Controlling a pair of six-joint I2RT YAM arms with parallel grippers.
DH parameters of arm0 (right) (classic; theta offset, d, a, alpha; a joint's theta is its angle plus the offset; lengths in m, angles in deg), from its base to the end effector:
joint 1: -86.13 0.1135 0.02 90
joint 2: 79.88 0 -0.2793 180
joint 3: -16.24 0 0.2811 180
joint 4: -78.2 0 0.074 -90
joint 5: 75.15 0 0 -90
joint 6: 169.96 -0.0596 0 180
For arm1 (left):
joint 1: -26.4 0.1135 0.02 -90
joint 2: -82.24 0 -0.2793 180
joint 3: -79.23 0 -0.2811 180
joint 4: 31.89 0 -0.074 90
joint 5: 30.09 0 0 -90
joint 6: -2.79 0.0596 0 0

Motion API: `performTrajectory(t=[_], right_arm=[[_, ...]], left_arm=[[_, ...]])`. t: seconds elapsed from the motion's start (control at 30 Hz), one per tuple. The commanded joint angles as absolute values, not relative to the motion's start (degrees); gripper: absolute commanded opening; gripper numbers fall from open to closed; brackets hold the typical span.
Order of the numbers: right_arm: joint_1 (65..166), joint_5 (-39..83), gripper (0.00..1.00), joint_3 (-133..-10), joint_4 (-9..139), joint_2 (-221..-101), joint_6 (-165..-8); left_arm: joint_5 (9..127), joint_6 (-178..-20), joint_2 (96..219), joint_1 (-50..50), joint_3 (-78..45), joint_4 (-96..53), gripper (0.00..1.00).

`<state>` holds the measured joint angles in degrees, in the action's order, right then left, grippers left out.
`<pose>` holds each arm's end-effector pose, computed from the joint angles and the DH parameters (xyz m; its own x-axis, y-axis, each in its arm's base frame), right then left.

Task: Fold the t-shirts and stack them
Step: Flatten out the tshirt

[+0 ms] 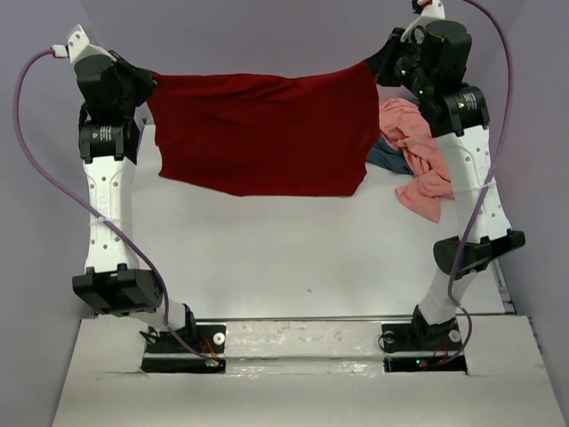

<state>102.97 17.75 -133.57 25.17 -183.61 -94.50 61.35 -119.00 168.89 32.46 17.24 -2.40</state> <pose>0.3952 0.1228 0.5711 -0.1968 0.2024 -0.9593 -0.2975 0.9200 0.2551 0.3753 0.0383 0.5430 0.0700 -0.5222 -0.8500 -0.0514 0.8490 -0.5258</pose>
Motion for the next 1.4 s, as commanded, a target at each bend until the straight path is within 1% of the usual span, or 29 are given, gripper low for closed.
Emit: performTrajectory(t=[0.0, 0.03, 0.07, 0.27, 0.33, 0.43, 0.57, 0.7, 0.77, 0.8, 0.83, 0.87, 0.93, 1.0, 1.07, 1.23, 1.37], right_arm=[[102.56, 18.72, 0.0, -135.04, 30.01, -176.93, -94.19], [102.56, 18.81, 0.0, -133.3, 30.01, -174.39, -93.93], [102.56, 18.81, 0.0, -132.06, 30.01, -174.37, -93.93], [102.56, 23.01, 0.0, -119.86, 29.4, -162.25, -95.25], [102.56, 24.25, 0.0, -118.26, 28.09, -158.13, -96.29], [102.56, 27.5, 0.0, -116.76, 24.93, -153.99, -97.09], [102.56, 29.18, 0.0, -117.98, 20.27, -146.44, -97.45], [102.56, 25.94, 0.0, -121.05, 17.01, -141.06, -98.94], [102.56, 24.96, 0.0, -125.7, 15.96, -140.36, -99.38], [102.56, 23.83, 0.0, -127.9, 14.73, -141.05, -99.55], [102.56, 23.3, 0.0, -130.01, 14.2, -141.75, -99.64], [102.56, 23.29, 0.0, -134.29, 13.85, -142.46, -99.64], [102.56, 23.55, 0.0, -138.27, 13.58, -144.92, -100.16], [102.56, 24.17, 0.0, -140.75, 14.1, -145.71, -101.13], [102.56, 24.34, 0.0, -139.36, 15.07, -145.02, -102.45], [102.56, 26.1, 0.0, -125.93, 19.72, -143.6, -101.75], [102.56, 26.54, 0.0, -118.62, 24.11, -144.75, -100.61]], left_arm=[[62.46, -119.29, 163.19, 32.37, 20.8, -6.47, 0.0], [62.55, -119.46, 161.8, 32.37, 19.84, -6.47, 0.0], [62.55, -119.55, 161.78, 32.37, 19.14, -6.47, 0.0], [62.9, -119.9, 151.87, 32.2, 10.62, -5.24, 0.0], [63.25, -120.17, 149.14, 32.02, 8.51, -4.54, 0.0], [63.34, -120.96, 143.08, 31.93, 3.94, -2.26, 0.0], [61.68, -120.35, 135.69, 31.93, 3.49, 3.79, 0.0], [58.07, -120.26, 128.13, 31.93, 4.63, 12.67, 0.0], [56.93, -121.22, 126.02, 31.93, 1.66, 17.25, 0.0], [57.1, -121.48, 123.75, 31.93, -0.27, 18.13, 0.0], [57.54, -122.62, 122.59, 31.93, -4.82, 19.97, 0.0], [58.06, -123.24, 120.58, 31.93, -7.04, 20.6, 0.0], [59.65, -124.55, 118.9, 31.93, -10.99, 21.74, 0.0], [59.22, -124.83, 116.87, 31.93, -11.45, 22.62, 0.0], [57.99, -124.3, 115.99, 31.93, -10.14, 23.94, 0.0], [56.31, -122.63, 118.53, 31.93, -11.01, 22.98, 0.0], [55.0, -122.54, 121.35, 31.93, -12.16, 16.83, 0.0]])
